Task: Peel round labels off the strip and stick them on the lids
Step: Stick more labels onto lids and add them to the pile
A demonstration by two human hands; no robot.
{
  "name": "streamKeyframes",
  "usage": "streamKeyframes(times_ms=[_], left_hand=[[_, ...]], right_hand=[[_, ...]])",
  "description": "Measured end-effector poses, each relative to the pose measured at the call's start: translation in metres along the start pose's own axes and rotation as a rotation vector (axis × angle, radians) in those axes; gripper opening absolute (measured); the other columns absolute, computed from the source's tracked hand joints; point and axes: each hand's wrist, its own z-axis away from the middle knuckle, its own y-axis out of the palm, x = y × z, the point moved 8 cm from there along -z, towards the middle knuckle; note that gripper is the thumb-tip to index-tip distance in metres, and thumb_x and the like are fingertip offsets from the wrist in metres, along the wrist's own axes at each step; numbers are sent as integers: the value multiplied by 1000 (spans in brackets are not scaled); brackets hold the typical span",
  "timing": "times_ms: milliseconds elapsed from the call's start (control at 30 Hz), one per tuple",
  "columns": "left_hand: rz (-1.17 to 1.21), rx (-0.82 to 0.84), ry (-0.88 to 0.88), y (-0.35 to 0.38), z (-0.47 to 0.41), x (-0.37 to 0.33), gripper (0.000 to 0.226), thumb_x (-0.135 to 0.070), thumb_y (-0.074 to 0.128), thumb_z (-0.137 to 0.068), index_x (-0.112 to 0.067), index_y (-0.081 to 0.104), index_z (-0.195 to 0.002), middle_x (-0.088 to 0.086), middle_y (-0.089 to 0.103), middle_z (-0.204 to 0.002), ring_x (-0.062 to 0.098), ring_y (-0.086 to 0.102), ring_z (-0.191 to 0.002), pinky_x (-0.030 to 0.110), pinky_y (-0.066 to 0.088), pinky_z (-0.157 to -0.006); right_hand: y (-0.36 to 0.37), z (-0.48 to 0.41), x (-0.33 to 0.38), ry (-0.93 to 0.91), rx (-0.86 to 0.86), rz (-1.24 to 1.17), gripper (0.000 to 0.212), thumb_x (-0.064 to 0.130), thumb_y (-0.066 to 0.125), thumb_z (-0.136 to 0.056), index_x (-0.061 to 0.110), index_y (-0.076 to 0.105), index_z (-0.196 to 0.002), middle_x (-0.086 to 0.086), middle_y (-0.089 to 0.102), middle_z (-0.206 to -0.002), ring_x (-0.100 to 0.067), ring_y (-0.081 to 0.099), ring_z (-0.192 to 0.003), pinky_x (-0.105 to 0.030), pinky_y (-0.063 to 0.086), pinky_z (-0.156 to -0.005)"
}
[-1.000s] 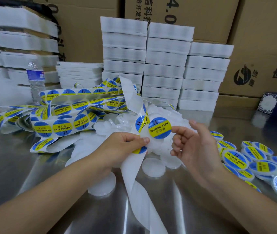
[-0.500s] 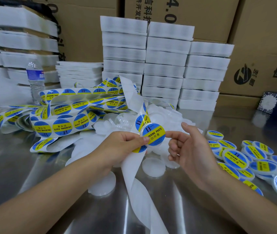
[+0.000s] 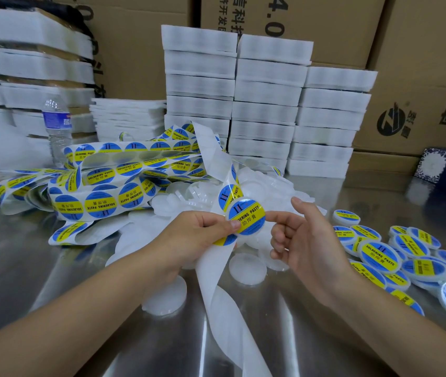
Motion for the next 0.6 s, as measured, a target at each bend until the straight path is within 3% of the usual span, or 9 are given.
streamKeyframes(times_ms=[167,367,600], left_hand=[[-10,-13,7,-2,0,-1,18,-34,69,-81,-25,78,-68,-5,74,-71,2,62,-56,13,46,-50],[-31,-22,5,-4,-2,0,21,-36,67,-83,-19,78,-78,2,76,-80,10,63,-63,21,48,-63],[-22,-13,-1,-3,-1,0,21,-34,66,-84,-17,78,-79,5,76,-83,11,64,-63,23,50,-63]], right_hand=[[0,1,1,-8,5,14,45,41,39,-92,7,68,-87,0,42,-52,-13,39,-47,-25,40,-47],[1,1,3,-39,0,30,47,40,37,-94,6,69,-90,-1,43,-52,-12,40,-46,-27,39,-51],[-8,0,9,-110,-67,38,40,38,41,-93,9,69,-94,0,43,-51,-12,41,-45,-26,39,-49]])
